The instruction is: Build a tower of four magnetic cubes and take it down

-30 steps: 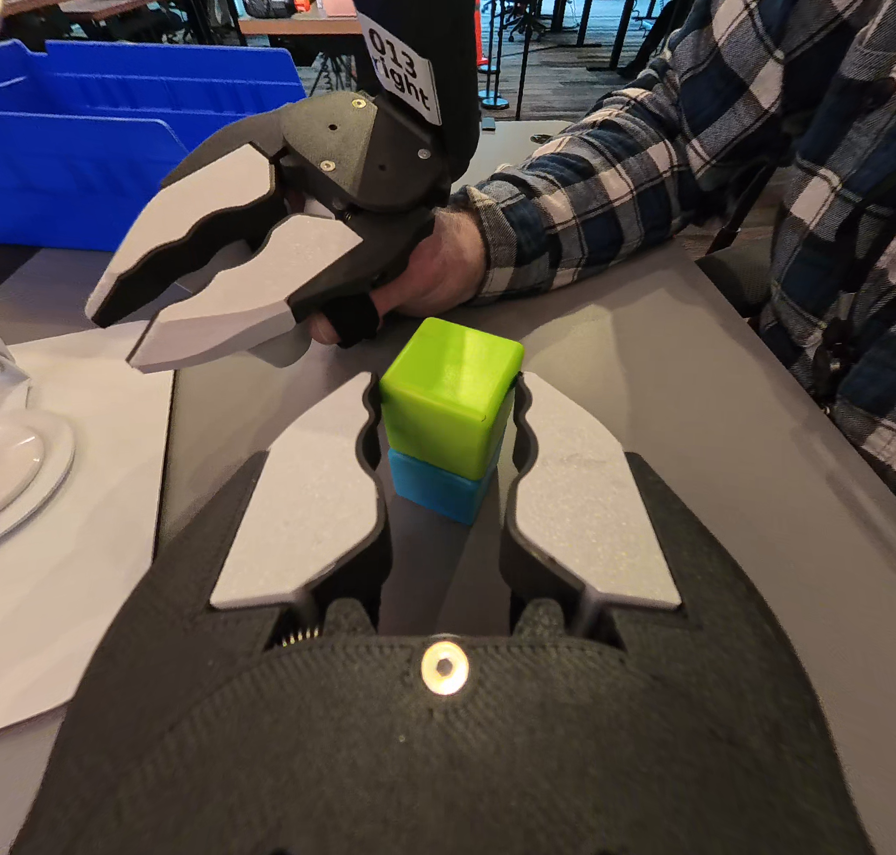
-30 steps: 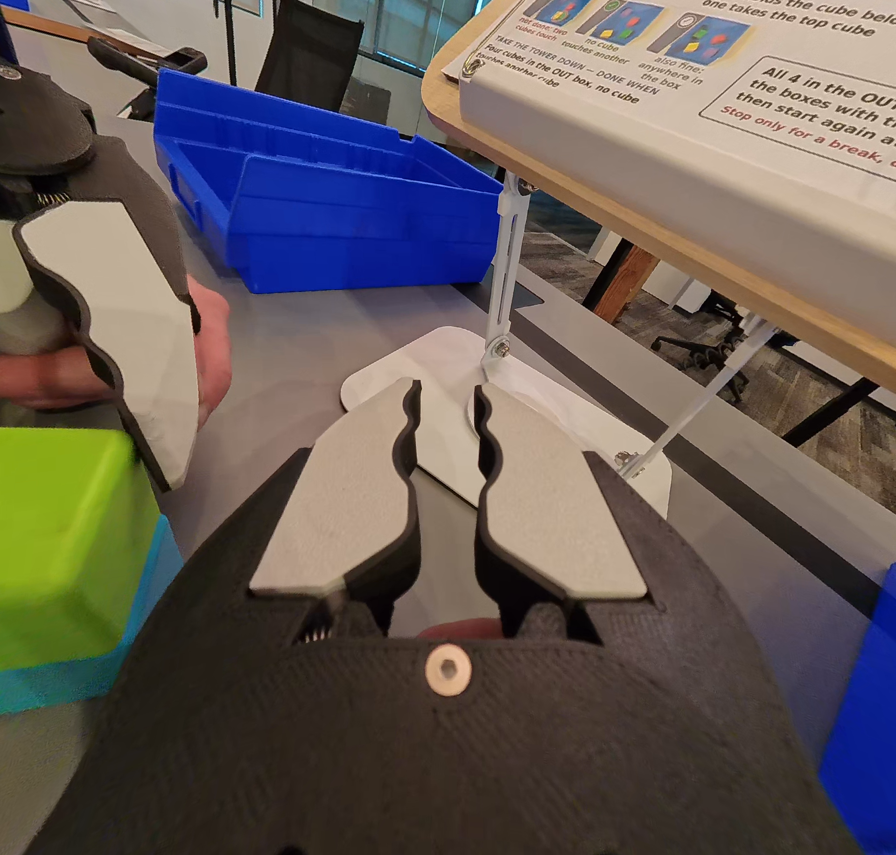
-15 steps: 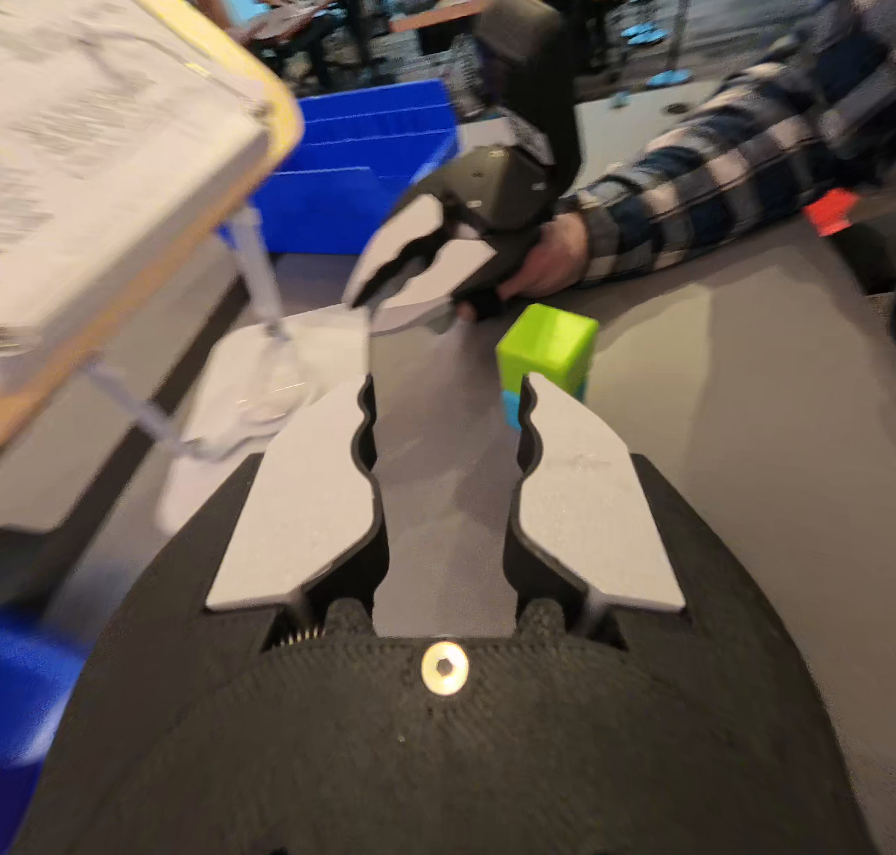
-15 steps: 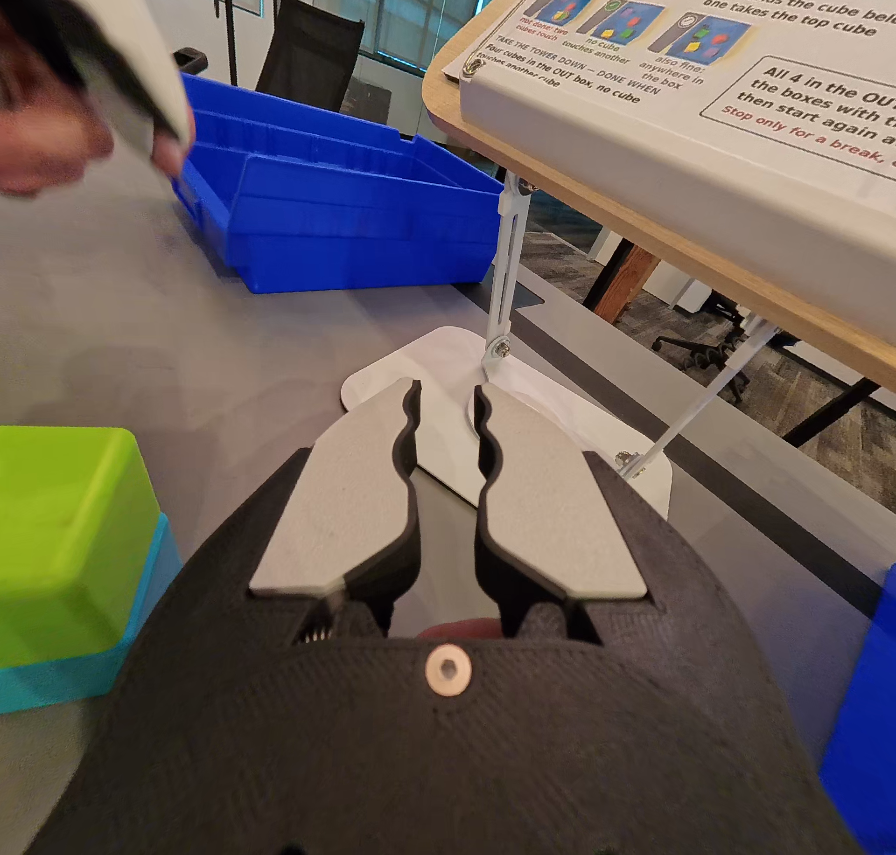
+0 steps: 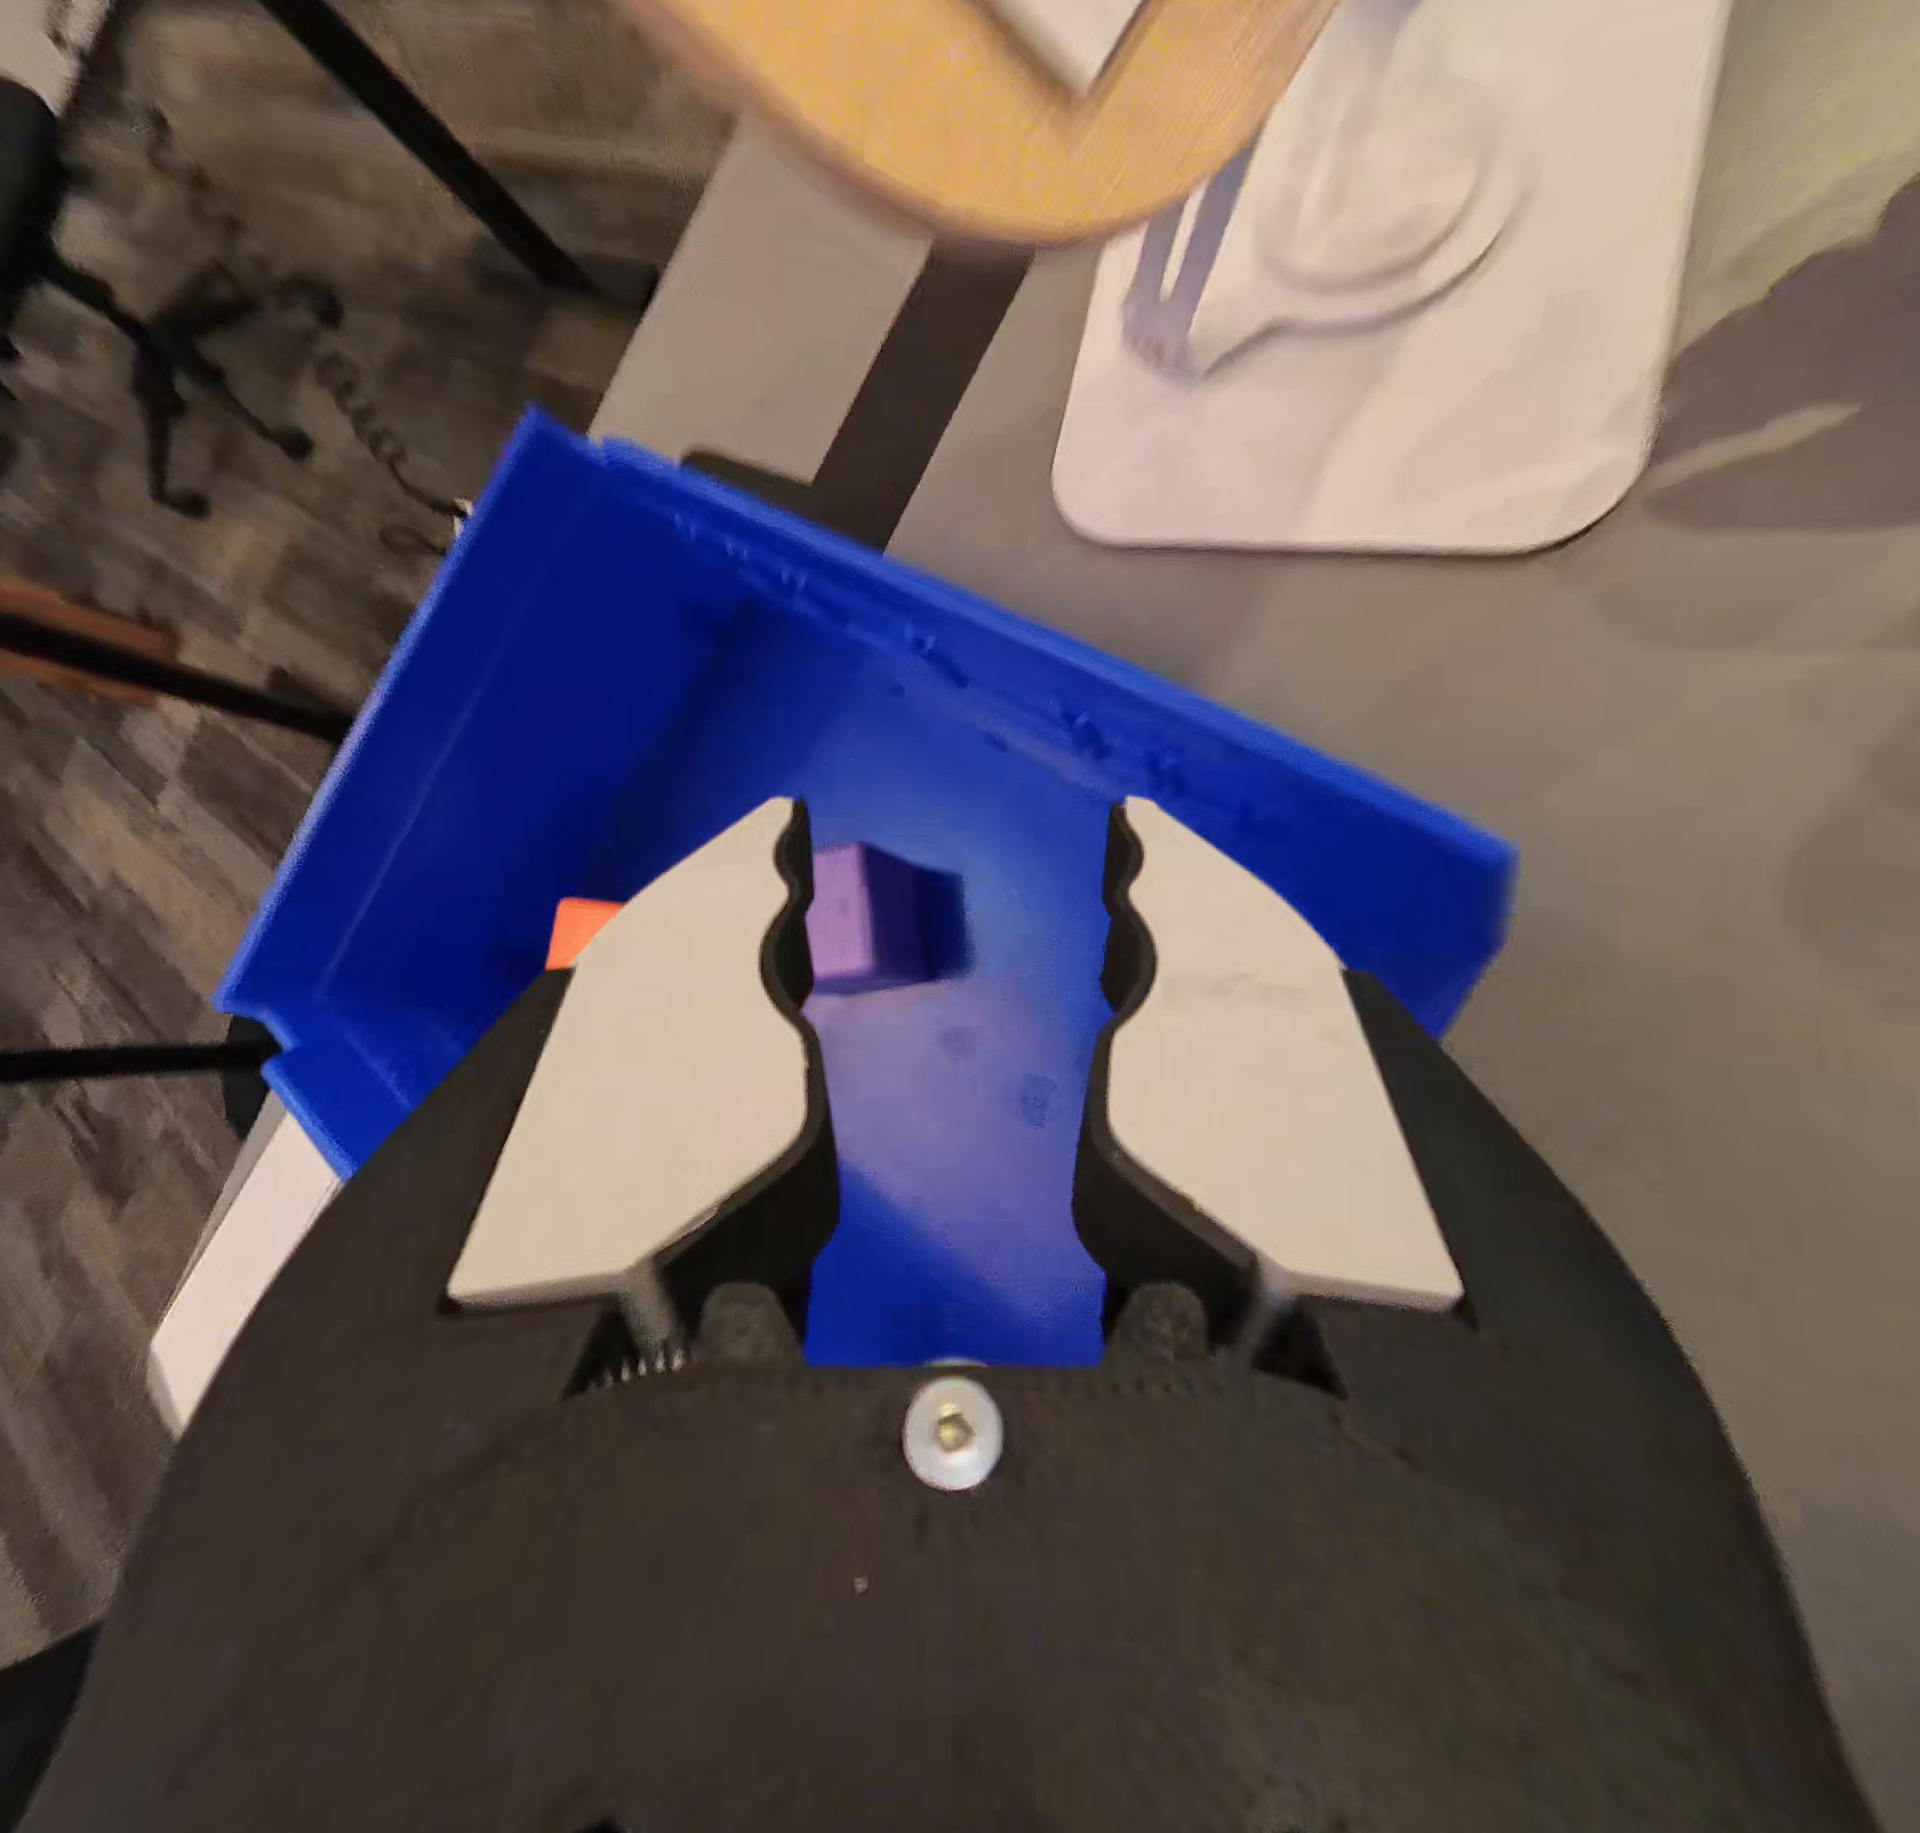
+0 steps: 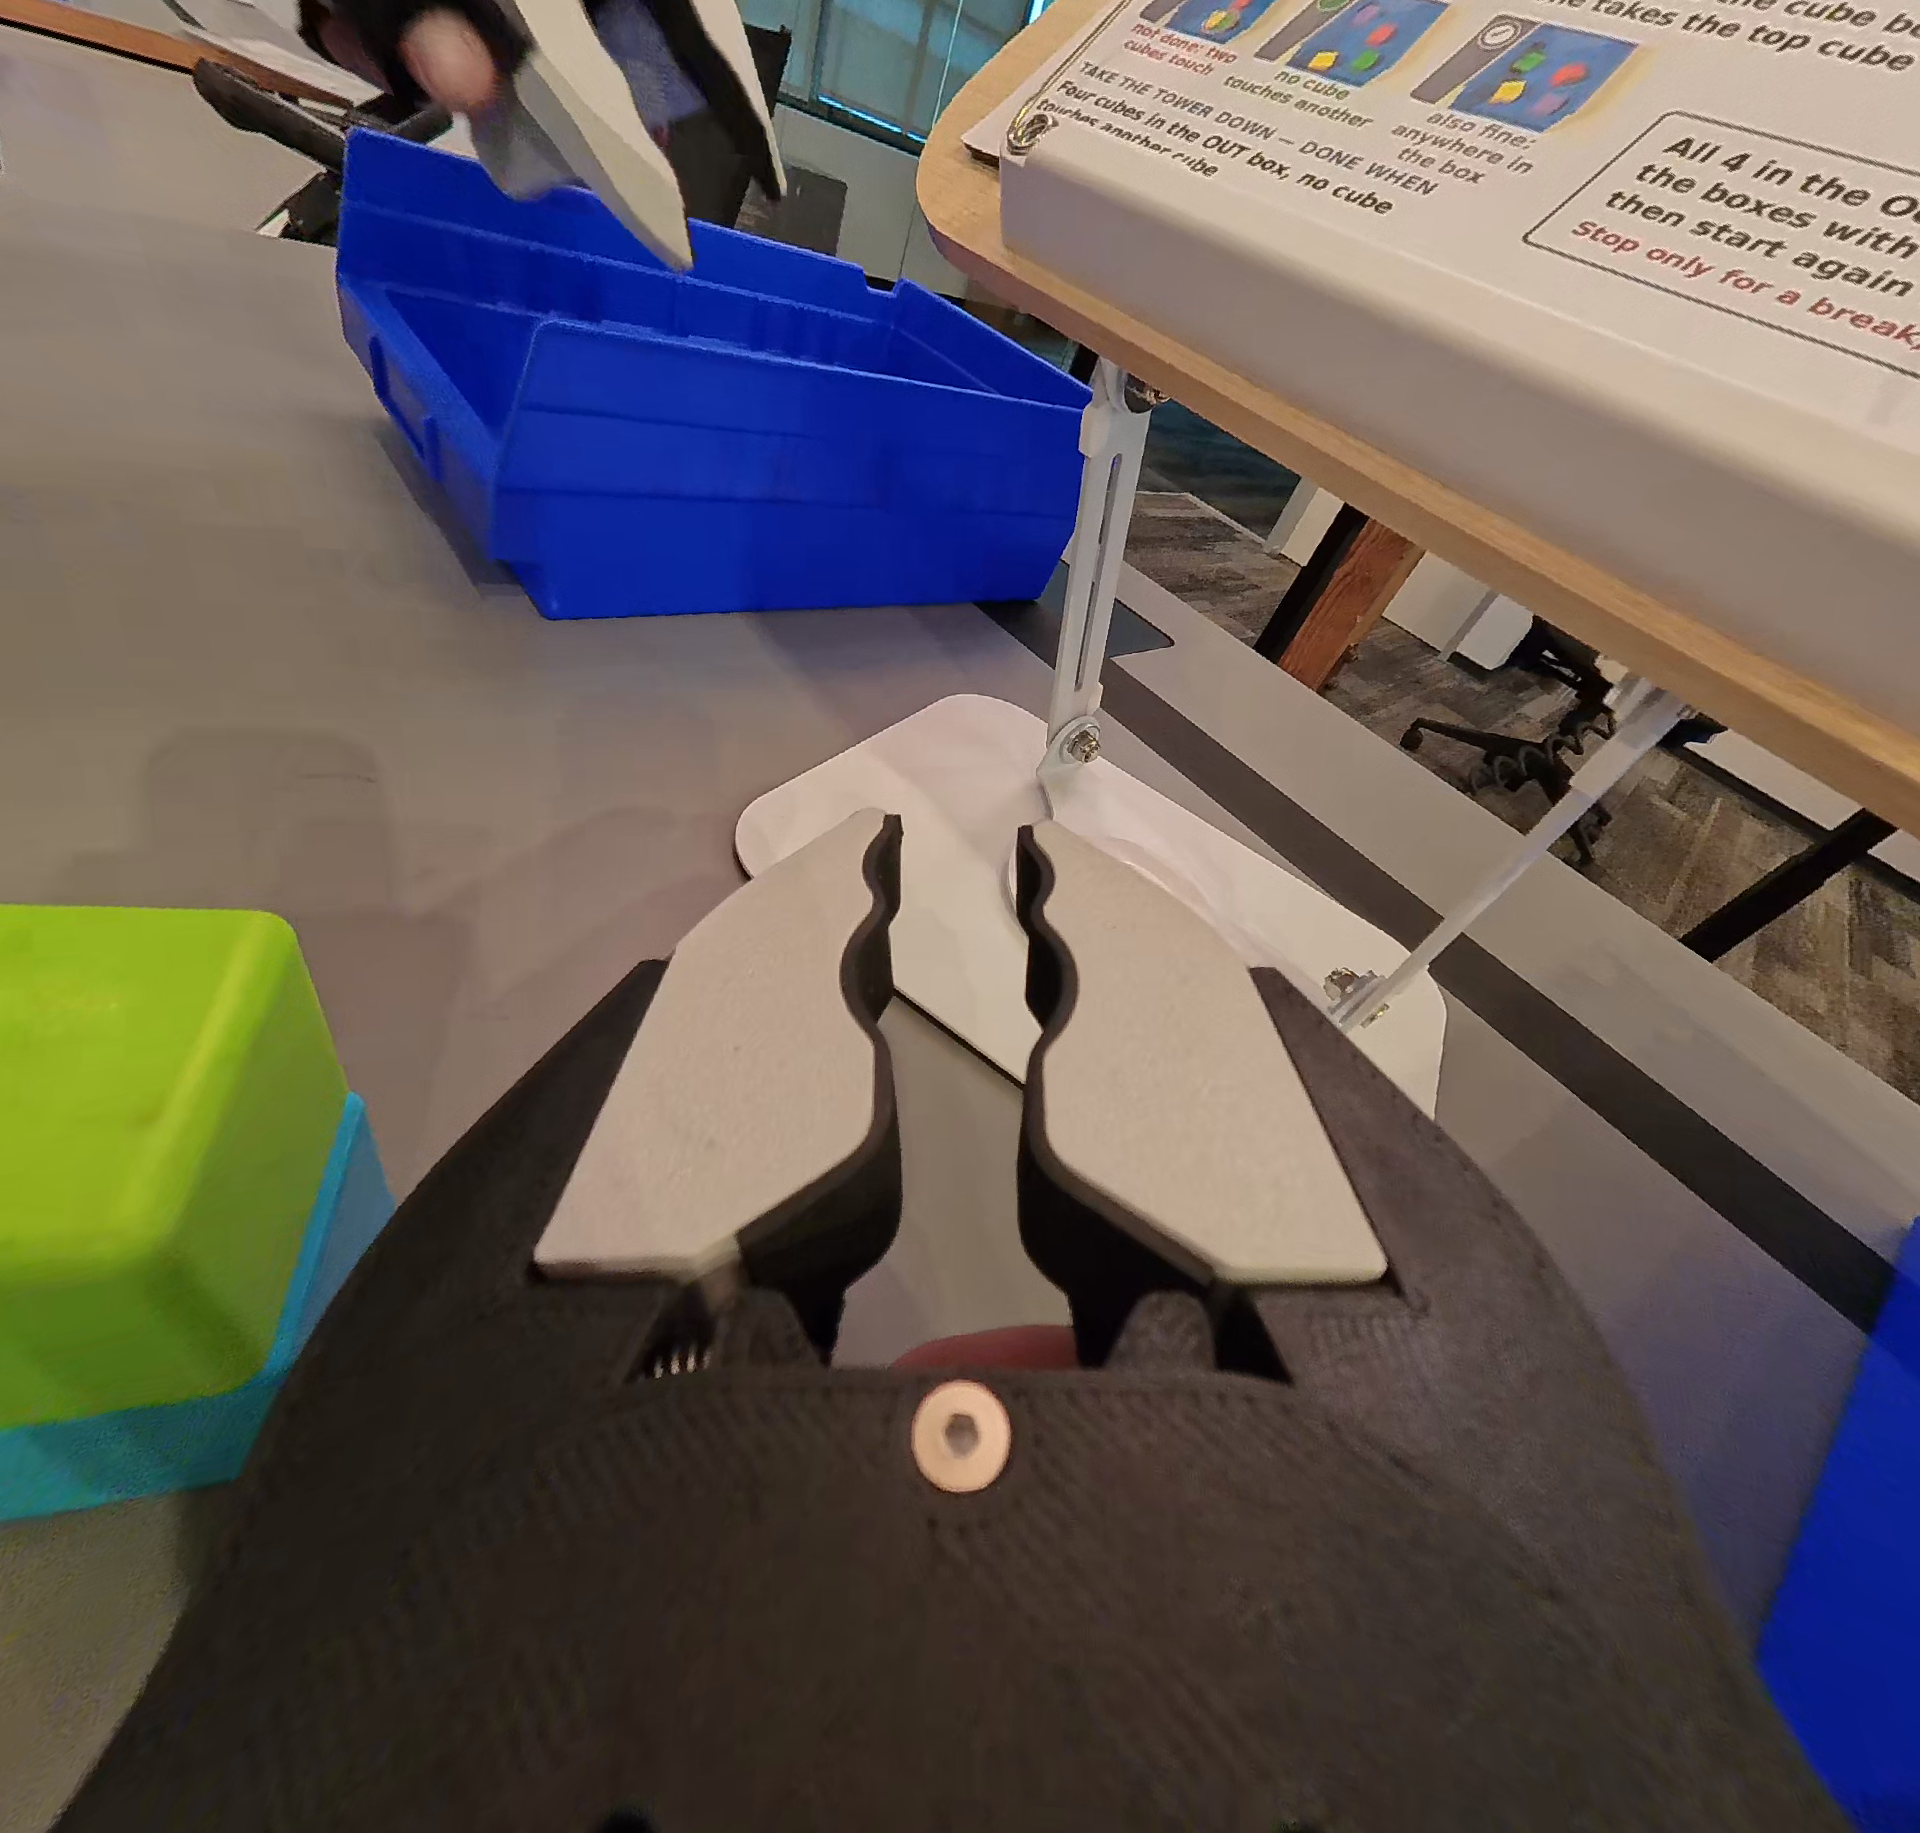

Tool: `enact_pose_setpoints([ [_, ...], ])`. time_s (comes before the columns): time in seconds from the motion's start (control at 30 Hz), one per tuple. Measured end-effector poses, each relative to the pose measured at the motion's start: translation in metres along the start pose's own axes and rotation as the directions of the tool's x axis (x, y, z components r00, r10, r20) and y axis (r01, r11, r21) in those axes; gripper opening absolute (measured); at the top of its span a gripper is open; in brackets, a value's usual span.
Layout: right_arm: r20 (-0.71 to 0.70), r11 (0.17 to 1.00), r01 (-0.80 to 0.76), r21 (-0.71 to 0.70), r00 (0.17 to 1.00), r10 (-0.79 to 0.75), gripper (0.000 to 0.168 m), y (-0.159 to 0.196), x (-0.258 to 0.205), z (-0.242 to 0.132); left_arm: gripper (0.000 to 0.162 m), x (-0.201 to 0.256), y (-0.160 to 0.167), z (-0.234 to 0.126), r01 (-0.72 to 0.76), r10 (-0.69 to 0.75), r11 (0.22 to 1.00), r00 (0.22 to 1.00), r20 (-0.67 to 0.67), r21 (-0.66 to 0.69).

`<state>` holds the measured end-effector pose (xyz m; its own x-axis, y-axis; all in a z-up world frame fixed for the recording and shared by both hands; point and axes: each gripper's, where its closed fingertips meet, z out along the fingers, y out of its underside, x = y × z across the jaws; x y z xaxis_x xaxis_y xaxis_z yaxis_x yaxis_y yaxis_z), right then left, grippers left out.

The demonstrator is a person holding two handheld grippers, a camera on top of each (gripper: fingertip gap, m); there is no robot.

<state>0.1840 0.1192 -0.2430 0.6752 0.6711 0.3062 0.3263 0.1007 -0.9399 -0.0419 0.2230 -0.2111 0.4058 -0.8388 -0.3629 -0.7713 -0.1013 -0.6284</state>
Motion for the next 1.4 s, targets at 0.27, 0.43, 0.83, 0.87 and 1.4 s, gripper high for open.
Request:
enact_pose_setpoints([
  [0.27, 0.002, 1.0, 0.0, 0.0, 1.0, 0.0, 0.021, 0.0, 0.0, 0.0, 0.058, -0.03, 0.048, 0.051, -0.013, 0.008, 0.966, 1.0, -0.023, -0.259],
  [0.43, 0.003, 1.0, 0.003, -0.001, 1.0, -0.003, 0.021, 0.0, -0.001, 0.0, 0.062, -0.035, 0.075, 0.068, -0.026, 0.01, 0.915, 0.999, -0.042, -0.402],
  [0.83, 0.006, 1.0, 0.006, -0.003, 1.0, -0.006, 0.021, 0.0, -0.002, 0.0, 0.055, -0.04, 0.097, 0.095, 0.01, -0.037, 0.884, 0.998, -0.048, -0.468],
  [0.87, 0.006, 1.0, 0.006, -0.003, 1.0, -0.006, 0.021, 0.0, -0.002, 0.0, 0.055, -0.04, 0.096, 0.095, 0.007, -0.031, 0.886, 0.999, -0.044, -0.464],
  [1.4, 0.007, 1.0, 0.01, -0.005, 1.0, -0.01, 0.021, 0.001, -0.002, 0.001, 0.053, -0.019, 0.06, 0.01, 0.069, -0.035, 0.958, 0.992, 0.122, -0.278],
])
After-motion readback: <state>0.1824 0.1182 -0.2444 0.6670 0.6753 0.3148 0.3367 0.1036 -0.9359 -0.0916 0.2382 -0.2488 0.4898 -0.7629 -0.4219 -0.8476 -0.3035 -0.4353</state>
